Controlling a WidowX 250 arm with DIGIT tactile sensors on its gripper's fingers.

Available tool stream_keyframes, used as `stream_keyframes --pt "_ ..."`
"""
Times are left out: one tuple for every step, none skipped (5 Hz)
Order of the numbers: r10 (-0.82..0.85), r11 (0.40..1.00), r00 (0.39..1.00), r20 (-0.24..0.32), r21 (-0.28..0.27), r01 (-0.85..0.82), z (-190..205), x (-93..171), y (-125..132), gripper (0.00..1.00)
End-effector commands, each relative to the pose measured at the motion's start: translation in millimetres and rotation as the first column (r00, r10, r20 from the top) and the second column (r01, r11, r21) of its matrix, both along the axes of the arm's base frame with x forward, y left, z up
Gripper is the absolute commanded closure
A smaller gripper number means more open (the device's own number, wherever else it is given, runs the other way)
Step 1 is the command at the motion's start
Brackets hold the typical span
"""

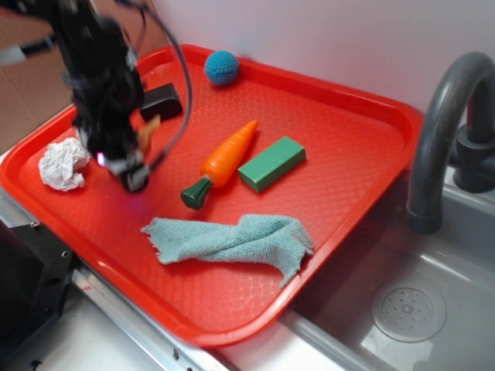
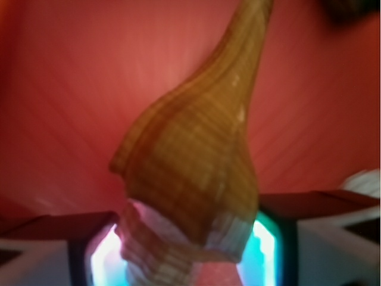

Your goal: Grab the shell.

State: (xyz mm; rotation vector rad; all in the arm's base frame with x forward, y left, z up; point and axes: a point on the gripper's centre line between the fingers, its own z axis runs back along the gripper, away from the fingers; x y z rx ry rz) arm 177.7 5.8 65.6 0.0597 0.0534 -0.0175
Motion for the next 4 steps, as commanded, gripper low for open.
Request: stream_keyframes --pt "-0.013 0.990 0.985 0.170 -0.134 0.036 110 6 -18 1.00" --pt "-0.014 0.978 0.979 0.205 -0.201 0.056 136 -3 -25 1.00" --pt "0.021 0.970 0.976 0.216 -0.241 0.032 137 -6 -27 1.00" --pt "-0.047 0.971 0.988 0.148 -0.225 0.080 127 -1 -27 1.00"
